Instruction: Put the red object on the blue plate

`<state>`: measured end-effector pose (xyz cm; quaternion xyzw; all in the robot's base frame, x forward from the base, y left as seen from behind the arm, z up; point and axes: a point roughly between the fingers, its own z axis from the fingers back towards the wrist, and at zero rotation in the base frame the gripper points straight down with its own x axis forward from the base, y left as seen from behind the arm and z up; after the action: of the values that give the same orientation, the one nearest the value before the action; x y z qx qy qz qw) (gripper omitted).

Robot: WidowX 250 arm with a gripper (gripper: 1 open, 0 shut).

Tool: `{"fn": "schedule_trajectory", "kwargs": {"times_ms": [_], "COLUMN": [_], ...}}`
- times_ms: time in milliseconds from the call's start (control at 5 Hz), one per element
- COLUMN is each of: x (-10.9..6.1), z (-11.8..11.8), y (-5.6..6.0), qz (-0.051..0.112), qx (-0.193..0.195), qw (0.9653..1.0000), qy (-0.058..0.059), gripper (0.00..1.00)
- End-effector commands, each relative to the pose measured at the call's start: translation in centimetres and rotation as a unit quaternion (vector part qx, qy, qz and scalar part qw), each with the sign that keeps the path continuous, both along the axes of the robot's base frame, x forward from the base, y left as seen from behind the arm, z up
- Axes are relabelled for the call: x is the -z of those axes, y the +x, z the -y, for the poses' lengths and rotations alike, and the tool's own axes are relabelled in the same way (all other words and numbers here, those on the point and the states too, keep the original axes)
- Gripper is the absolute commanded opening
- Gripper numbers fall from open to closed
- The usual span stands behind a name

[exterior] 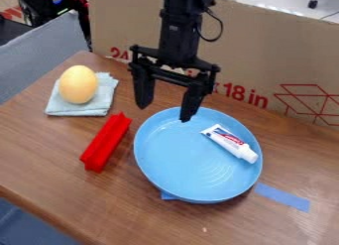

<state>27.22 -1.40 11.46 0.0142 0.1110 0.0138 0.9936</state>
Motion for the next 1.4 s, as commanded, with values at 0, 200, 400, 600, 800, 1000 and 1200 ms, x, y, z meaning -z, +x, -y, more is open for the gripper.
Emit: {"fn": "schedule_trajectory", "kwargs": {"times_ms": [0, 200, 400, 600, 800, 1000, 1200], "x": [-0.1, 1.7, 1.6, 1.7, 1.8, 2.5, 3.7], "z": [0.1, -1.9, -2.7, -2.5, -1.5, -1.2, -0.5], "y": [0.0, 0.1, 0.1, -0.3, 0.2, 0.8, 0.3], "qz": [0.016, 0.014, 0.003, 0.001, -0.008, -0.017, -0.018], "qx": [0.001, -0.007, -0.011, -0.022, -0.032, -0.041, -0.048], "qw": [0.9999, 0.9999, 0.9999, 0.9998, 0.9994, 0.999, 0.9987], "qy": [0.002, -0.001, -0.005, -0.002, -0.003, 0.007, 0.004], "gripper": [1.0, 1.0, 1.0, 1.0, 1.0, 1.0, 1.0]}}
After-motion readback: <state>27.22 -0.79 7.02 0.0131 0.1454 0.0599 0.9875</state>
